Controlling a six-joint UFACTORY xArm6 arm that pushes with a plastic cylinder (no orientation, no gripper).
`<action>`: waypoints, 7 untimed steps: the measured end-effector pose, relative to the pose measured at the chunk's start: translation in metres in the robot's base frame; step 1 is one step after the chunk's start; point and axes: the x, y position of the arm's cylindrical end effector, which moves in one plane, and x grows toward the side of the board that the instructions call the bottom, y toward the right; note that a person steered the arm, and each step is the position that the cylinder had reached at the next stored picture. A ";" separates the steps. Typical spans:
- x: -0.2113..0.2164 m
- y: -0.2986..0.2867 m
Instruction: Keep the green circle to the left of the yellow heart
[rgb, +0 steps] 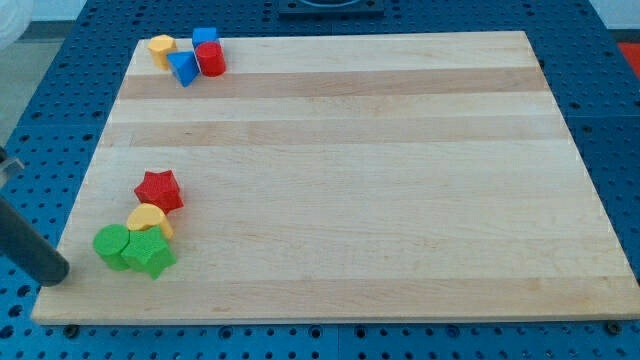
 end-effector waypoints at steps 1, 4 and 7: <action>0.000 0.021; -0.011 0.046; -0.031 0.042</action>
